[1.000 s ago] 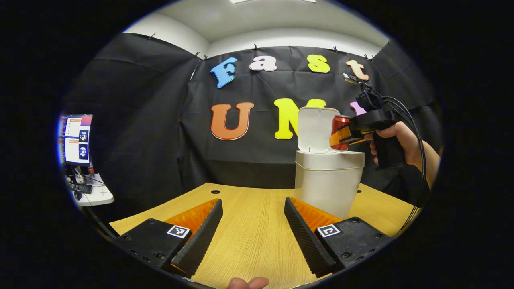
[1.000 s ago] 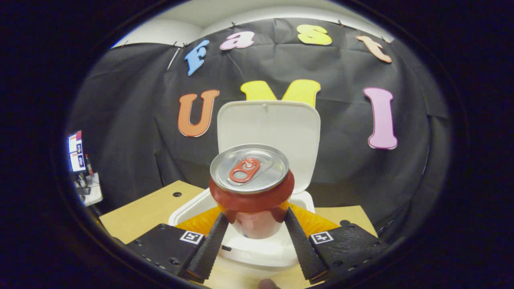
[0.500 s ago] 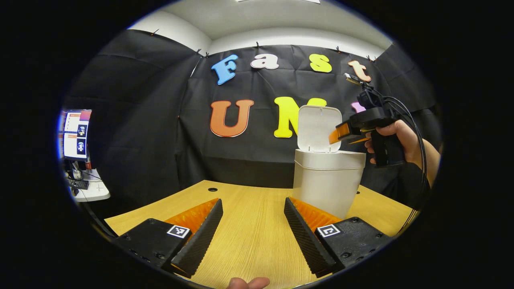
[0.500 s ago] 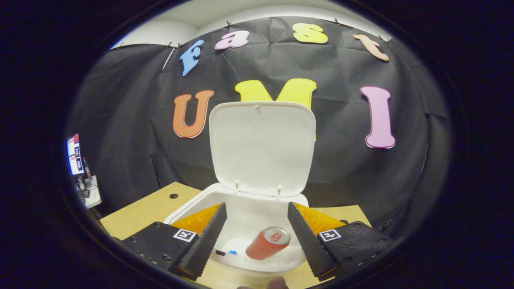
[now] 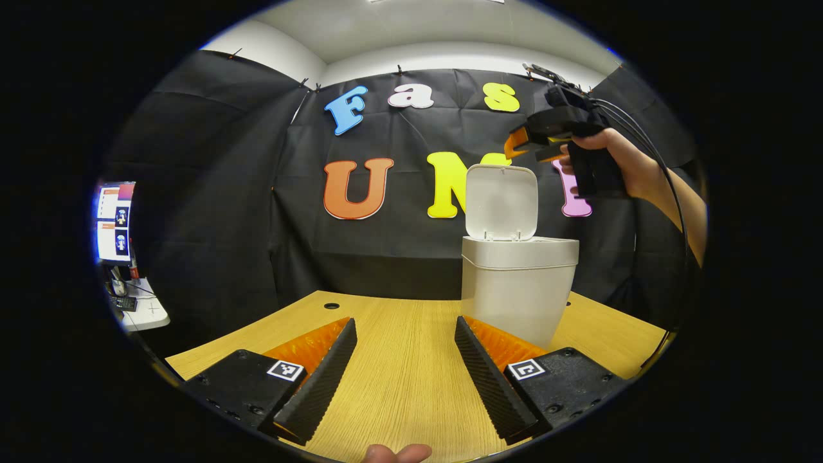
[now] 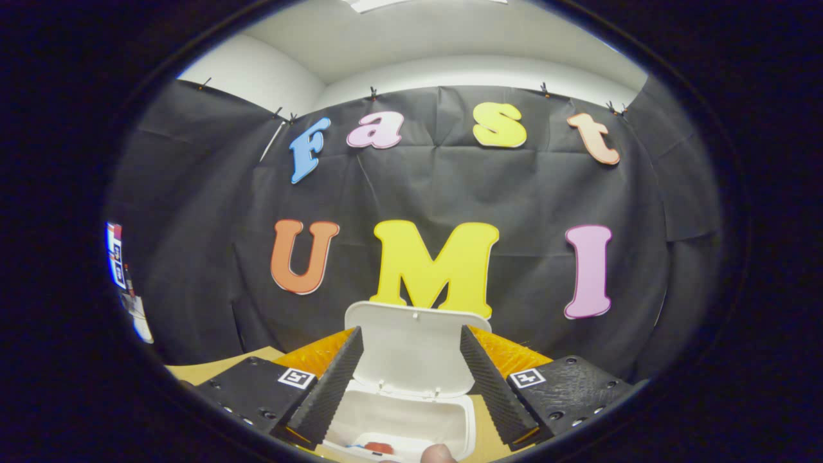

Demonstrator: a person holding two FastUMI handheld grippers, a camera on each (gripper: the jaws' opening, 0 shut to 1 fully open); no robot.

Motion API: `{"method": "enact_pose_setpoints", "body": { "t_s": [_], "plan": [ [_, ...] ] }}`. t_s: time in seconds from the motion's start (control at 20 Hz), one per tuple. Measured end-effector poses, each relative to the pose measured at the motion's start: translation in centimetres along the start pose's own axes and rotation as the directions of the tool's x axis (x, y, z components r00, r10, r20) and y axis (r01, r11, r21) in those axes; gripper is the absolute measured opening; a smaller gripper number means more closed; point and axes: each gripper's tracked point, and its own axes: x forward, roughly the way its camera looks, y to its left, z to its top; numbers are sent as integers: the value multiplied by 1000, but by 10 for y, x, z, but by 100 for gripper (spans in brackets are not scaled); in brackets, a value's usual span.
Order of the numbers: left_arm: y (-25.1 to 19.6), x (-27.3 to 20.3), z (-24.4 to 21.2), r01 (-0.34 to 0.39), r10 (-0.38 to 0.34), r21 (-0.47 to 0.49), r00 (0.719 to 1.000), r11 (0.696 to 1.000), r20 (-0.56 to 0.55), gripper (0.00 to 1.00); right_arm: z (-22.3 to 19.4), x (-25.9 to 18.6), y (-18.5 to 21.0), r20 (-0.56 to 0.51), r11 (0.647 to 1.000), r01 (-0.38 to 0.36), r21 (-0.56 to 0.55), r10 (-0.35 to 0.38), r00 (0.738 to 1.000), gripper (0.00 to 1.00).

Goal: Press the lid of the desktop garbage bin to open it, pick up the crumpled paper on the desktop and throw it into the bin, then pick up the pop can on the desktop and drop it into the bin, and finally close the garbage bin lid.

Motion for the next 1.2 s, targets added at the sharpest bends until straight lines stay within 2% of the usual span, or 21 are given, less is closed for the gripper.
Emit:
{"method": "enact_pose_setpoints", "body": {
  "t_s": [0.2, 0.4, 0.55, 1.2],
  "plan": [
    [13, 6, 16, -19, 19, 13, 1000, 1000, 18, 99, 30, 41, -6, 11, 999, 26, 23, -27, 1000, 94],
    [19, 11, 28, -24, 24, 6, 999, 1000, 47, 99, 29, 75, -7, 5, 999, 39, -23, -39, 999, 93],
    [23, 16, 26, -29, 29, 4, 999, 1000, 44, 99, 18, 91, -4, -12, 999, 32, -4, -32, 999, 93],
    [35, 19, 21, -62, 63, -16, 998, 998, 28, 99, -2, 104, 0, -75, 999, 25, 32, -23, 997, 93]
  ]
}}
